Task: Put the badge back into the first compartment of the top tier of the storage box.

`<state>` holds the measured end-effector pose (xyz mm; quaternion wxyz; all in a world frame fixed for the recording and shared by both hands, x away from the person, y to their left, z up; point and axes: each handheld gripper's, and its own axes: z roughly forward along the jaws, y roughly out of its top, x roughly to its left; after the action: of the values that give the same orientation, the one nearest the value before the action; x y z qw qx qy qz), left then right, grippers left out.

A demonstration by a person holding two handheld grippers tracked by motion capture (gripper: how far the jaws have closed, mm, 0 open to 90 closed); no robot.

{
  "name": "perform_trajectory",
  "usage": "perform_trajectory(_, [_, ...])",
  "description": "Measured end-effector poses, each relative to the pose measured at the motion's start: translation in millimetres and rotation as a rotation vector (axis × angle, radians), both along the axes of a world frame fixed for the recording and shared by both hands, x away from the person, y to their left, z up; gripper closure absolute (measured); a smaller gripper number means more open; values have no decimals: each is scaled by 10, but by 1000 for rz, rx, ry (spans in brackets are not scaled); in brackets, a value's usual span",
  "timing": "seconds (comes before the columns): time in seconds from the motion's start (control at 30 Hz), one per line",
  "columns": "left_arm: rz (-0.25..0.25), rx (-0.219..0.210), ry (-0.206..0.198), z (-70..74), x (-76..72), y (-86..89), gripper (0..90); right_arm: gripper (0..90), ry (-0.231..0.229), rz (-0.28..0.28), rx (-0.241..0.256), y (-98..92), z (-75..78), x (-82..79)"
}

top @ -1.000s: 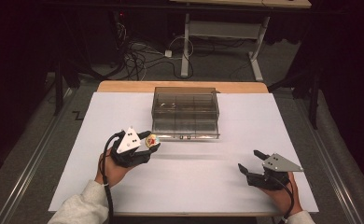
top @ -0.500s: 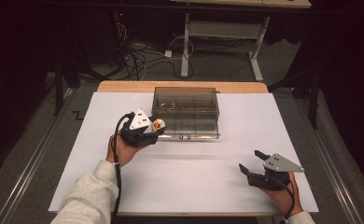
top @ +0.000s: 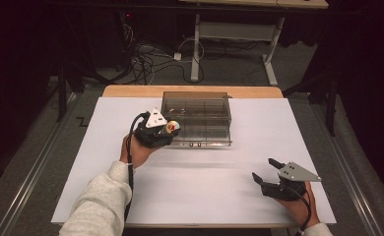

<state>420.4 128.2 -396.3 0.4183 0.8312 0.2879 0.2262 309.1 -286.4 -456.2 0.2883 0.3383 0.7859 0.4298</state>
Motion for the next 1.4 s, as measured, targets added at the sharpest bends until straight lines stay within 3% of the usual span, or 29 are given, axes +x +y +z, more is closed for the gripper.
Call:
perform_trajectory(0.5, [18,5,22,-65,98,-34,445,243,-2,-1,3,-7,-1,0])
perform_trajectory(0.7, [26,27,32,-87,117,-39,442,243,-3,4,-2,0,2,-3])
perform_trajectory(0.9, [36,30,30,-86,116,-40,403,243,-2,6,-1,1,2,-4])
perform_trajectory(1.07, [33,21,7,-51,74,-13,431,243,-5,5,-2,0,6,-7])
perform_trajectory(1.1, [42,14,-18,-23,31,2,477,243,-5,4,-1,3,8,-10])
perform_trajectory(1.13, [42,14,-18,-23,31,2,511,243,-5,4,-1,3,8,-10])
perform_trajectory(1.3, [25,-17,-73,71,-77,45,581,241,-4,2,-1,1,7,-8])
perform_trajectory(1.4, [22,3,-102,91,-162,38,650,241,-5,1,-1,2,8,-10])
